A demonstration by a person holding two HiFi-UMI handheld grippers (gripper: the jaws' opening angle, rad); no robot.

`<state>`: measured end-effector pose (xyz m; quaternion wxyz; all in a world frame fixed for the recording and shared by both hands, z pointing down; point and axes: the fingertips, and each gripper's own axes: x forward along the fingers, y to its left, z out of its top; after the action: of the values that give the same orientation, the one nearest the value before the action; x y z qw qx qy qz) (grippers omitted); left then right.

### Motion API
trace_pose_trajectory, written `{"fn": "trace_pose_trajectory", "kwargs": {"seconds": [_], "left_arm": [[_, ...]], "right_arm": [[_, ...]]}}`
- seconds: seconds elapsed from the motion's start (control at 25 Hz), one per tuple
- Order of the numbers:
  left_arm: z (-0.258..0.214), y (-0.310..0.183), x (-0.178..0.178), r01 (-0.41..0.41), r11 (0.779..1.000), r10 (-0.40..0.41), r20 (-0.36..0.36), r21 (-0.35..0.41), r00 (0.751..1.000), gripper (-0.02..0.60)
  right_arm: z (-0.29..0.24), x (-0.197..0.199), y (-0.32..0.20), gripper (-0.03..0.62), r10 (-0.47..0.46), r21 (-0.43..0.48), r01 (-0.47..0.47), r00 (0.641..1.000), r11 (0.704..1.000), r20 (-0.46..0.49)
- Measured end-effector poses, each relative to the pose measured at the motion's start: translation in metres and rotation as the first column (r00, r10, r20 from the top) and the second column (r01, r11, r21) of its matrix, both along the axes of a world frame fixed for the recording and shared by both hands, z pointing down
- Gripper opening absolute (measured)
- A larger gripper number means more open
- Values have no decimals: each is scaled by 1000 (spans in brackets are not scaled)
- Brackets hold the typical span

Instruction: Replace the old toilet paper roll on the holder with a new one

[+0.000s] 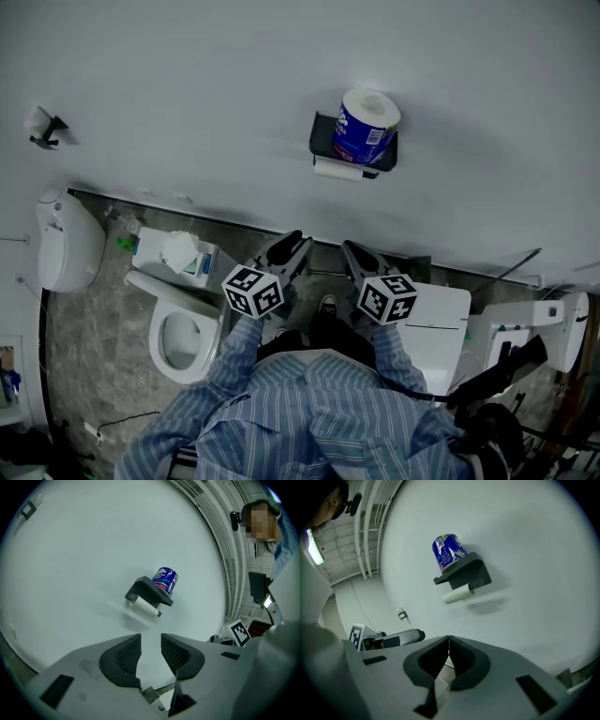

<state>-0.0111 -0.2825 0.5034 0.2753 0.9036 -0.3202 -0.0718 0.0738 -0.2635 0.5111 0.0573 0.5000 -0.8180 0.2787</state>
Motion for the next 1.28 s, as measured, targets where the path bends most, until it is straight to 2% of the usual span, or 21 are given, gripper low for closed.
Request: {"fn": "trace_pose_trajectory", "kwargs": {"seconds": [0.2,0.32,0.44,0.6,0.76,0.88,0.96,1.16,1.2,1.24,1.28], "left_arm": [[-16,-38,34,6,1000,-7,-78,-15,997,145],[-25,-60,49,1,999,-7,-139,-42,990,218],[-34,-83,55,16,997,-32,-217,-78,976,247],[-39,-111,58,29,986,-85,-350,-163,933,261],[-38,-124,63,9,971,-117,-447,-238,887,265],[-49,-129,71,-46,962,-122,-573,-269,810,265],[-55,-133,73,-66,963,-114,-615,-262,780,265],[-52,-137,82,-126,952,-89,-646,-278,758,261],[-51,-136,83,-133,951,-85,-647,-281,758,249],[-50,-135,84,-135,950,-83,-646,-280,759,195],[-50,-135,85,-134,951,-82,-645,-279,760,192]], "right_arm": [[-2,28,-19,5,-24,3,24,1000,1000,8],[-2,43,-29,5,-35,1,35,999,999,15],[-3,54,-38,5,-44,1,44,999,999,25],[-1,64,-48,5,-56,-4,56,998,998,39],[2,70,-54,5,-64,-14,65,996,998,55],[5,77,-58,5,-56,-21,57,997,998,61],[7,80,-60,6,-49,-25,51,997,998,66],[10,86,-64,5,-42,-36,45,996,998,76],[10,86,-64,6,-40,-39,43,996,998,77],[11,87,-63,6,-38,-42,41,996,998,78],[13,88,-62,6,-34,-45,38,996,998,78]]}}
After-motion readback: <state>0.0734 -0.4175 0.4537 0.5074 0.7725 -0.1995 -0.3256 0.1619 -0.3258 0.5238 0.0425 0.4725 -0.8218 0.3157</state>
